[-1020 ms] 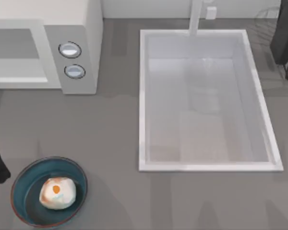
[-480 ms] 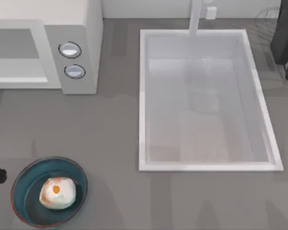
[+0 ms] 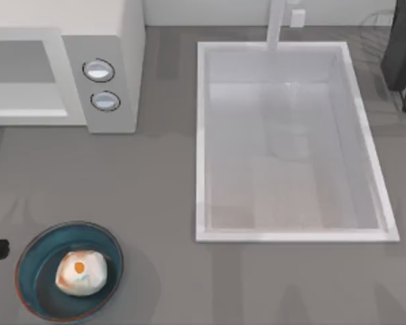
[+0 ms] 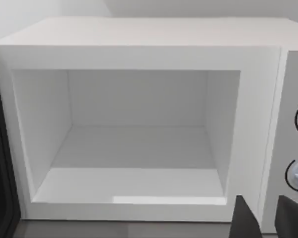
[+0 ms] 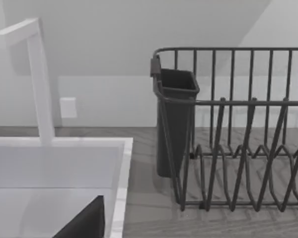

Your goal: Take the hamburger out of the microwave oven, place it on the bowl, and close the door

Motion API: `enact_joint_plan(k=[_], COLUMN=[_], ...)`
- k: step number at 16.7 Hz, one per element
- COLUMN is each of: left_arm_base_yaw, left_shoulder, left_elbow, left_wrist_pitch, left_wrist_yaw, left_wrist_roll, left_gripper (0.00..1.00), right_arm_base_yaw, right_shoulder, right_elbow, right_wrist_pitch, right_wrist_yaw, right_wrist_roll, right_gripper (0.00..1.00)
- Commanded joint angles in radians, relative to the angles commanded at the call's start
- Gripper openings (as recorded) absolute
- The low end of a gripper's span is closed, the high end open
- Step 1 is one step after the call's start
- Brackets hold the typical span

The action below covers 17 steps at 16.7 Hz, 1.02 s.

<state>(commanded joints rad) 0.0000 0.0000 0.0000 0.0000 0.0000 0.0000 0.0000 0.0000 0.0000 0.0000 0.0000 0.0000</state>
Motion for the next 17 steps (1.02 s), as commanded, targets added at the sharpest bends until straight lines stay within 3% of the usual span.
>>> enact_joint_plan(k=[11, 17], left_arm_base_yaw=[-0.006, -0.065], left_shoulder=[0.017, 0.247], left_elbow=[0.001, 0.012], left_wrist_pitch=[0.016, 0.234], left_wrist_yaw=[-0.006, -0.064], left_wrist_roll=[0.000, 0.004], left_gripper=[0.00, 0.00], right_arm_base_yaw=[0.000, 0.000], right_shoulder=[0.000, 0.000], right_elbow=[0.000, 0.000], right_wrist_pitch=[0.000, 0.000], right_wrist_yaw=[0.000, 0.000], right_wrist_roll=[0.000, 0.000], right_gripper=[1.00, 1.00])
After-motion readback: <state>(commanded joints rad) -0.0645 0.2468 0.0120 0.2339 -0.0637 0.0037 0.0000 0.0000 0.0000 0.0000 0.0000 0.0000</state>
